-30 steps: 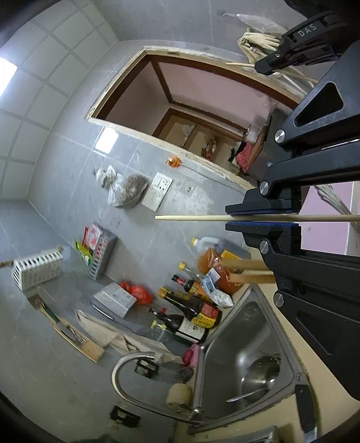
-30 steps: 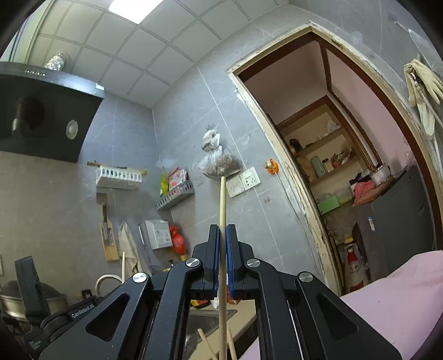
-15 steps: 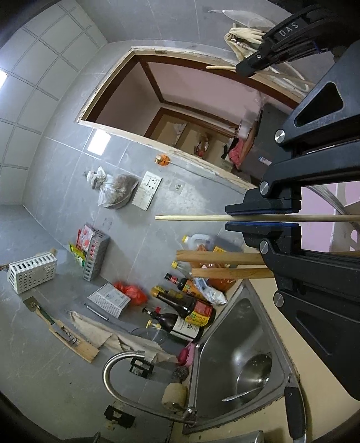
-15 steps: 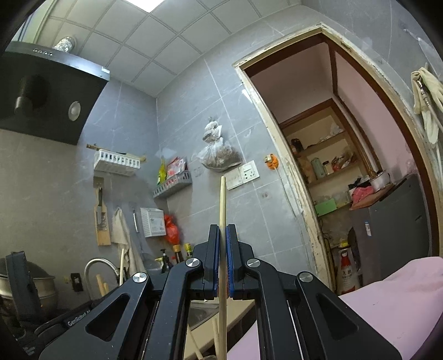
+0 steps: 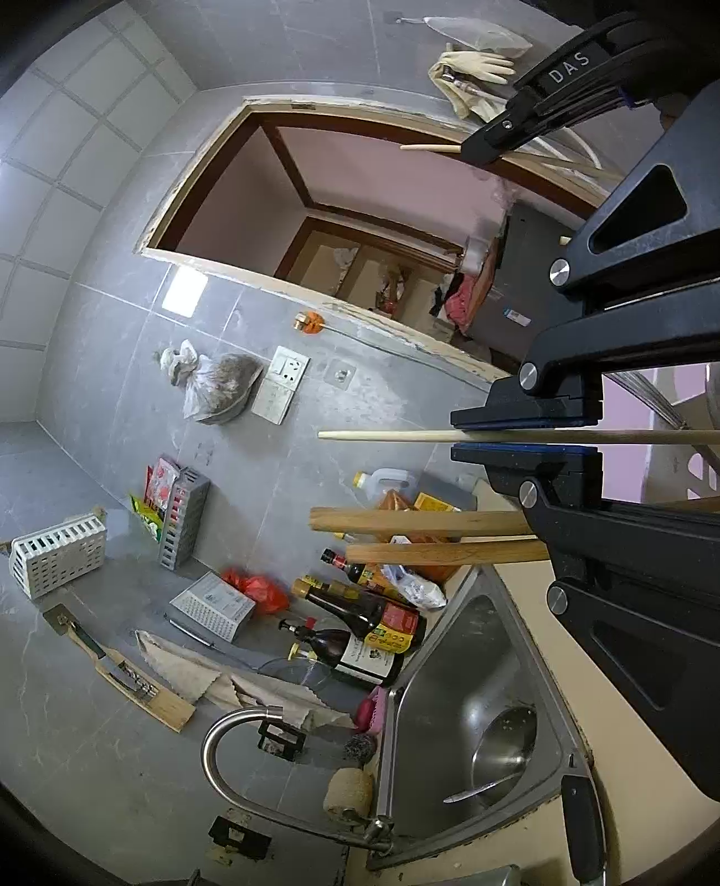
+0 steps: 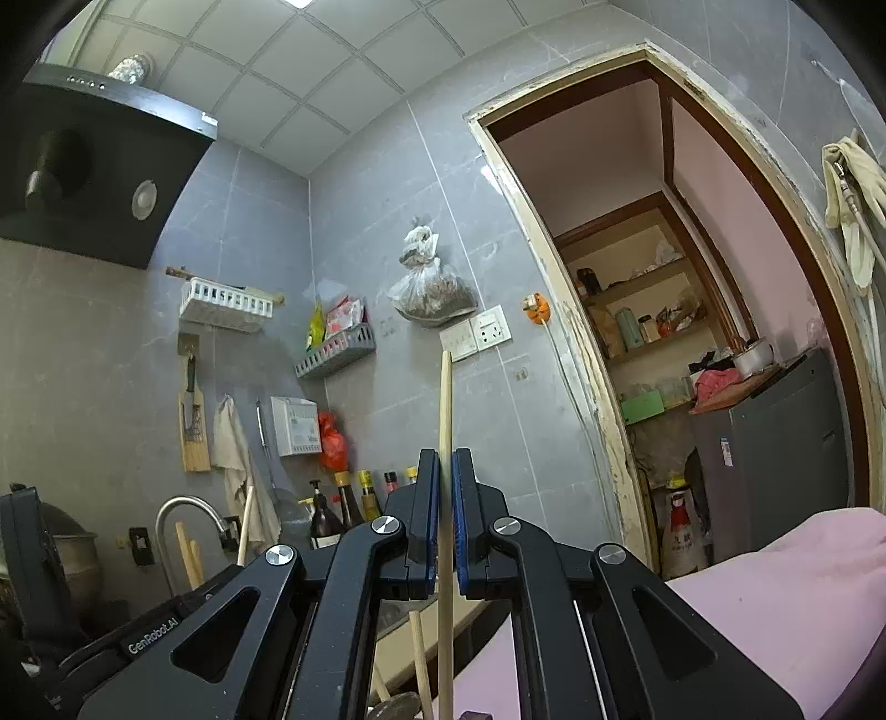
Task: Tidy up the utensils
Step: 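Carry both held chopsticks over the white basket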
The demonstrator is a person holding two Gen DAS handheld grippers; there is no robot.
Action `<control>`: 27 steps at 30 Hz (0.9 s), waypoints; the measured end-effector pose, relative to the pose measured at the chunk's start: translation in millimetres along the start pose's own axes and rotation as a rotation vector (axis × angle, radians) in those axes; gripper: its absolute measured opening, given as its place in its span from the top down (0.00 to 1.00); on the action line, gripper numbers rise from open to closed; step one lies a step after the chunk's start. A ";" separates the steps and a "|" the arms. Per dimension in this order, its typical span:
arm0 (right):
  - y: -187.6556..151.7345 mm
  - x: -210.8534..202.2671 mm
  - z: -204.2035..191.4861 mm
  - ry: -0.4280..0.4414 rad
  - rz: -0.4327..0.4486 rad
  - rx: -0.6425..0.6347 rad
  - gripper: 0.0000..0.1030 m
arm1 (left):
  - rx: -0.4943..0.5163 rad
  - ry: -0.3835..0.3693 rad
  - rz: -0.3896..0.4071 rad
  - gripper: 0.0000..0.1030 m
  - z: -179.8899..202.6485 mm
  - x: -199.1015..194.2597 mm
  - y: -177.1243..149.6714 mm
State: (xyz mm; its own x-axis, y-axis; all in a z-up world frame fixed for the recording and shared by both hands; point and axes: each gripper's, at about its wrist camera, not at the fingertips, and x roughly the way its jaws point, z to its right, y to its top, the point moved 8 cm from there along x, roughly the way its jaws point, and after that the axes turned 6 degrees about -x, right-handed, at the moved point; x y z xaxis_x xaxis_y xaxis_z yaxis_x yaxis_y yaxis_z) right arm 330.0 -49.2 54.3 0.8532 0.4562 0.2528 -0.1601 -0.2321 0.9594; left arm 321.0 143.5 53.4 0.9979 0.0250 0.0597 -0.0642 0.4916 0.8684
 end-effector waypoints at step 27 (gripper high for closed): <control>-29.1 -6.9 -14.7 0.035 -0.080 -0.072 0.95 | 0.156 -0.007 -0.078 0.96 6.8 -5.6 -32.2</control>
State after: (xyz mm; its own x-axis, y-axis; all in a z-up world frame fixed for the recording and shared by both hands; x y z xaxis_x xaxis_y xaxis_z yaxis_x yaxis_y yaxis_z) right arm 321.5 -33.0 26.5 0.8472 0.5006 0.1780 -0.1286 -0.1318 0.9829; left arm 317.4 121.6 28.4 0.9999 -0.0148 -0.0082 0.0129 0.3508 0.9364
